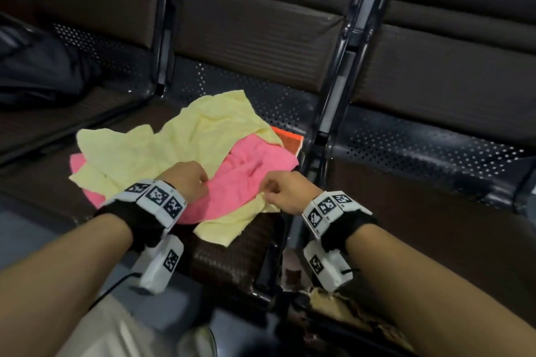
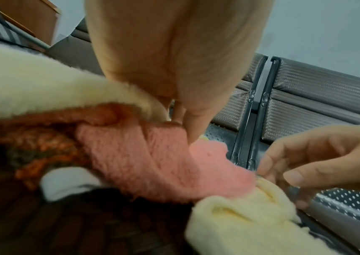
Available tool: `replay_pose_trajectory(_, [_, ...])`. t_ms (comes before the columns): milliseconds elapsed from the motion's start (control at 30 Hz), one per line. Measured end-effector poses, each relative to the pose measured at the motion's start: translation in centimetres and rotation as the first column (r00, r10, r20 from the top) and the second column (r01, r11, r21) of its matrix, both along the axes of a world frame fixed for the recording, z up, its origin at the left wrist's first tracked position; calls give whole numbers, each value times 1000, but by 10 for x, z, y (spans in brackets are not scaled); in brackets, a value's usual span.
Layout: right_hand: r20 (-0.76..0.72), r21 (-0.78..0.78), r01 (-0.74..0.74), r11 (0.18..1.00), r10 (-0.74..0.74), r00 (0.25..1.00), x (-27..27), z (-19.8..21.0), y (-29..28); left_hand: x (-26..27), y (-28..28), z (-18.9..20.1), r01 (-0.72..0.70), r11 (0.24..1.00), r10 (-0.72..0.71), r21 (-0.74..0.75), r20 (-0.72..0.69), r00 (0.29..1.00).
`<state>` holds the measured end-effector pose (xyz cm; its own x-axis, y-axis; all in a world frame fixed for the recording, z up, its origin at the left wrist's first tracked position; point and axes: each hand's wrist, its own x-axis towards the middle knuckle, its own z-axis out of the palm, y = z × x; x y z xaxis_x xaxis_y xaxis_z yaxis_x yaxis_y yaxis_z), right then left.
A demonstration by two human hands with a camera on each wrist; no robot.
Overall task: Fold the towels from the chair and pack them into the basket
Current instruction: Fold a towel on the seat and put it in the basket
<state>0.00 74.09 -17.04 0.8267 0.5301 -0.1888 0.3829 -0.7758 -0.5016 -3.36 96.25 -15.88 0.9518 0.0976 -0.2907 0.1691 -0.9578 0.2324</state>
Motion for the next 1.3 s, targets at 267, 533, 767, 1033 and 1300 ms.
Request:
replay_pose_trajectory(267, [35, 13, -15, 1000, 15, 999, -19, 20, -16, -11, -12, 15, -71, 996, 75, -54, 83, 994])
replay_pose_trajectory(533, [96, 111, 25, 993, -36, 995, -48, 57, -22, -41, -44, 65, 81, 918, 84, -387, 390, 917])
replay_pose_trajectory(767, [331, 215, -87, 973, 11, 944, -73, 84, -52, -66, -114, 98, 361, 574, -24, -735, 425, 905])
replay_pose_trajectory(1033, [137, 512, 233, 827, -346, 928, -91, 78, -119, -65, -161, 109, 445, 440, 60, -780, 520, 852])
replay_pose_trajectory(1300, [-82, 860, 351, 371, -579, 811, -104, 125, -179, -52, -182, 93, 549, 781, -295, -296, 600, 744])
